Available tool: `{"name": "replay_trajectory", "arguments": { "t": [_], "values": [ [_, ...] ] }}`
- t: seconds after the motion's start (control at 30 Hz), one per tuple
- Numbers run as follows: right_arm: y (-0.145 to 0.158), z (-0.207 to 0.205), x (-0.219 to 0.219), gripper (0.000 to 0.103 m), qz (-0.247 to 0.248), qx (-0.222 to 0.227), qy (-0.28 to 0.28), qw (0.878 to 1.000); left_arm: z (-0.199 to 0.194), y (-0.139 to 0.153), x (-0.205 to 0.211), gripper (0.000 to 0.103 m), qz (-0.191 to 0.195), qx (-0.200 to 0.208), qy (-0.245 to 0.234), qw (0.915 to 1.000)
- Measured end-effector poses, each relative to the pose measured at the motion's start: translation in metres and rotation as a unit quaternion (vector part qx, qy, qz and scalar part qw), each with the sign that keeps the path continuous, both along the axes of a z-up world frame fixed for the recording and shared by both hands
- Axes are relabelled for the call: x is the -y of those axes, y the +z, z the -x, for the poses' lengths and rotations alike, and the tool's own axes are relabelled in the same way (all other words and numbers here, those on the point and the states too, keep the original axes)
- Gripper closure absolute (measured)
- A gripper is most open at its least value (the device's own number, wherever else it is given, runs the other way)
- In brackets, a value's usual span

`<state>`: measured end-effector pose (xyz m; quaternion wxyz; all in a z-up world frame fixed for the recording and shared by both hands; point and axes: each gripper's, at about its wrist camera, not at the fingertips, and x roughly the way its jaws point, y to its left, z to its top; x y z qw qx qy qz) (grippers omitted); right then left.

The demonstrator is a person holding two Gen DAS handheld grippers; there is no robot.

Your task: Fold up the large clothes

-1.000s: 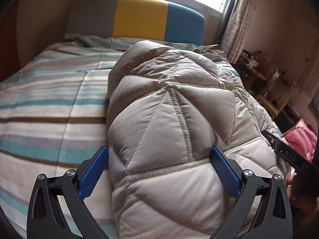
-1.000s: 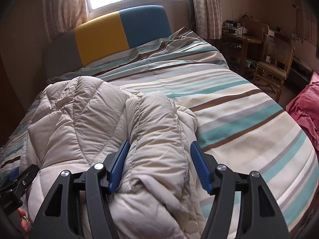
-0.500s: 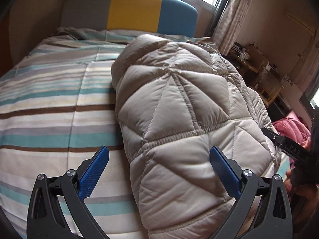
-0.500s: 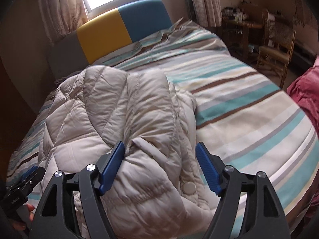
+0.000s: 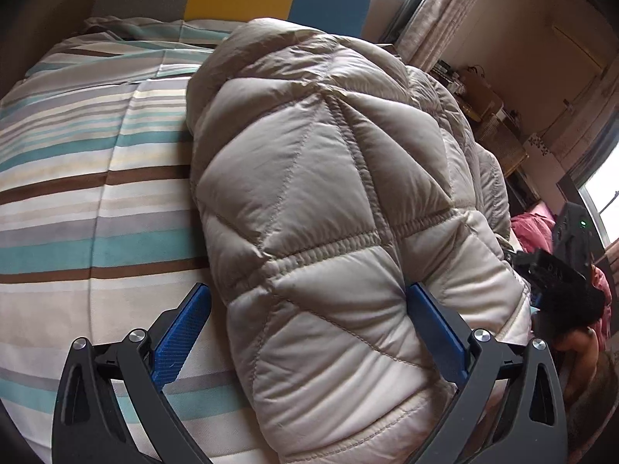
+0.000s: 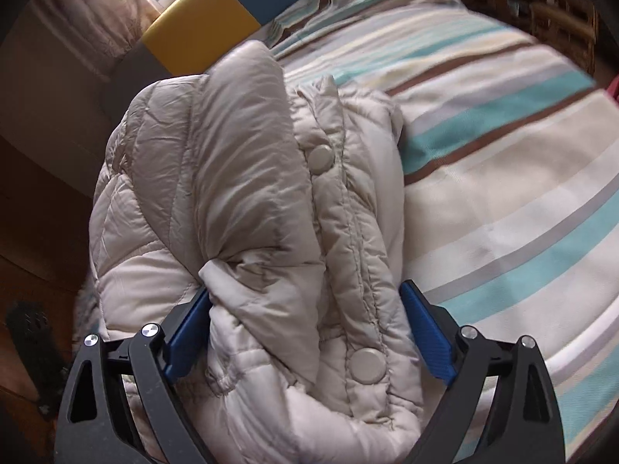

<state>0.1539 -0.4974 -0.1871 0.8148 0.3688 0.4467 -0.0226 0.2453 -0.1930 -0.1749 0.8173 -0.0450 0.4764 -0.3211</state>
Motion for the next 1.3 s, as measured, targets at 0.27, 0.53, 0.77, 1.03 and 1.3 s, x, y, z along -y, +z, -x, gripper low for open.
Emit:
{"name": "replay_trajectory", "arguments": {
  "t": [0.27,0.53,0.77,1.03,1.3],
  "values": [
    [-0.003,0.0,0.005,0.025,-0.034,0.029,0.021,0.999,-0.003,-0.001,0.016,0.016,0.005,-0.012,-0.031,0.9994],
    [0.006,0.016,-0.002,0.04,-0.043,0.093,0.007,0.995,0.008,0.041,0.012,0.045,-0.001,0.085,-0.034,0.9958],
    [0.022,0.0,-0.043,0.044,-0.033,0.127,0.045,0.99,0.008,0.07,-0.018,0.051,-0.014,0.153,-0.005,0.9881],
    [0.032,-0.042,-0.124,0.046,-0.042,0.148,0.113,0.982,0.011,0.093,-0.089,0.054,-0.027,0.211,0.056,0.9755],
    [0.036,-0.075,-0.206,0.046,-0.03,0.153,0.185,0.97,0.012,0.088,-0.167,0.054,-0.049,0.213,0.127,0.9675]
  ]
}}
